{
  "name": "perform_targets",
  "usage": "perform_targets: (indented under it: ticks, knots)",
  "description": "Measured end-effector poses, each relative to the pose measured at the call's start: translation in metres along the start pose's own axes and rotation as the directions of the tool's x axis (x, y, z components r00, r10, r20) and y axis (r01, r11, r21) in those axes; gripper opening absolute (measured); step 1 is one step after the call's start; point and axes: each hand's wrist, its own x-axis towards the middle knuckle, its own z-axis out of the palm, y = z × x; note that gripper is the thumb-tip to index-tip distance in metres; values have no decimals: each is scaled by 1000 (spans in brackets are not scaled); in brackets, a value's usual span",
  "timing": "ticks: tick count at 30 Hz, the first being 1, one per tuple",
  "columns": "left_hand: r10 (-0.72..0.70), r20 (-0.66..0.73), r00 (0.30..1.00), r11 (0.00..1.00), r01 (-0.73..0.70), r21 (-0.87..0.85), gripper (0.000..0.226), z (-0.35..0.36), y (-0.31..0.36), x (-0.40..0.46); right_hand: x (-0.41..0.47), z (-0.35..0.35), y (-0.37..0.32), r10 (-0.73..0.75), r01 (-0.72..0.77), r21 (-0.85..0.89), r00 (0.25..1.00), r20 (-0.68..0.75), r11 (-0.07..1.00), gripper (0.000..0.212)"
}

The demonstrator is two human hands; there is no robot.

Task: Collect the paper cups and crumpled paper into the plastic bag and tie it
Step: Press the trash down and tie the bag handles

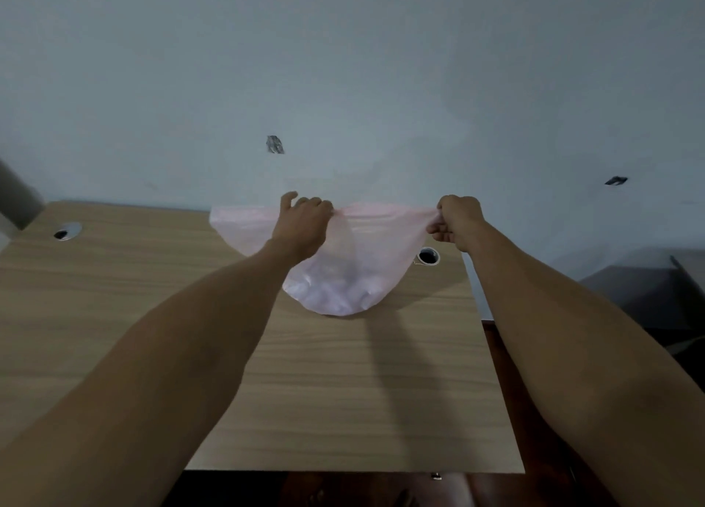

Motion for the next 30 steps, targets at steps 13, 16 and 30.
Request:
perform_targets:
  ticks: [13,16,30]
  knots:
    - [-106,289,951,958,176,-227,34,-16,10,24,-25,91,44,-788,744,-639,271,553,-193,33]
    - [-37,247,968,972,93,-218,30,-18,2,15,-21,104,48,-775,732,-676,380,504,-80,18]
    - [-57,70,996,998,57,10,43,12,-9,-4,-10,105,44,-757,757,-637,329,564,-145,32]
